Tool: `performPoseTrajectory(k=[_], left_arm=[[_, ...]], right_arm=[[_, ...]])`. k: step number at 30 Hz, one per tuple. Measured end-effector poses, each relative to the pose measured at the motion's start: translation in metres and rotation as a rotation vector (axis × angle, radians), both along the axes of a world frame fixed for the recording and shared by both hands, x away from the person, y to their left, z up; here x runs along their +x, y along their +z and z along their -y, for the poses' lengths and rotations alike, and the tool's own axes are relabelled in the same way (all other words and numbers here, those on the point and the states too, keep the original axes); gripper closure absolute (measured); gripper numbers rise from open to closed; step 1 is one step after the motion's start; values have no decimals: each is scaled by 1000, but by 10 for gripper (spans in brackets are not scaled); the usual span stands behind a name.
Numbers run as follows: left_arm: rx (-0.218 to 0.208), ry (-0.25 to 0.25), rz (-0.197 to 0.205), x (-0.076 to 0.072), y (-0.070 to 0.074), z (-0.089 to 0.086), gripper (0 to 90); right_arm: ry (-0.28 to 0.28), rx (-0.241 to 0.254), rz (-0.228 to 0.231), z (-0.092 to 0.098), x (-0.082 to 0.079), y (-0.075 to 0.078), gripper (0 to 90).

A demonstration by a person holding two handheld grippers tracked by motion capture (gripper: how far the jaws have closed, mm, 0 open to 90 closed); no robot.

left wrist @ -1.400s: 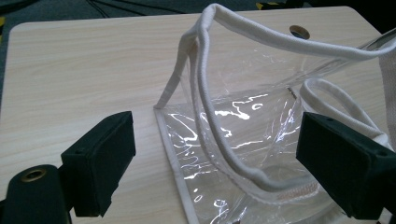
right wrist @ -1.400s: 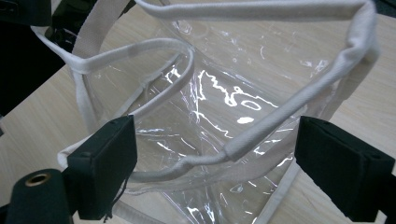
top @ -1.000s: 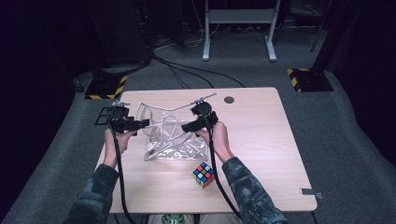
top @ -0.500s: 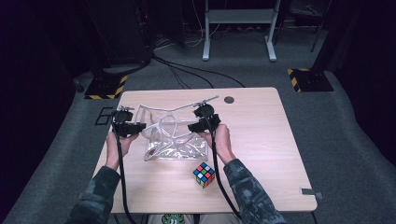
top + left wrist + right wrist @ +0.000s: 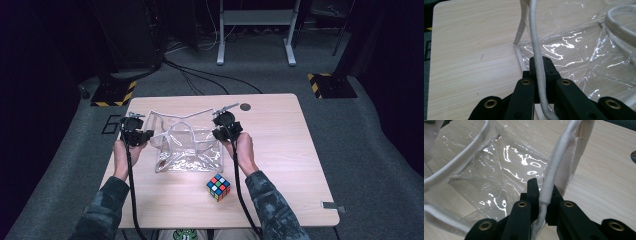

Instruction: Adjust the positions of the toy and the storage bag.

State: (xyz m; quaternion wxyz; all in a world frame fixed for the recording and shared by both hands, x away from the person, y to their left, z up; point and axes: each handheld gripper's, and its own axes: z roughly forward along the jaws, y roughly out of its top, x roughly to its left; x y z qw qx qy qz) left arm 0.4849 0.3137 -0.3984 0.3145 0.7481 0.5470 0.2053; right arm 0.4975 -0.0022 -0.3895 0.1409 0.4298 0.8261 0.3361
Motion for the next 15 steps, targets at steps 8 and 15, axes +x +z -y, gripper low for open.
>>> performPoseTrajectory(k=[8,15], left_arm=[[11,-20,7,2,4,1,892],[19,-38,14,4,10,3,894]], right_arm=[[-11,-29,9,11,0,6,865],[-45,-50,24,27,1,13,869]])
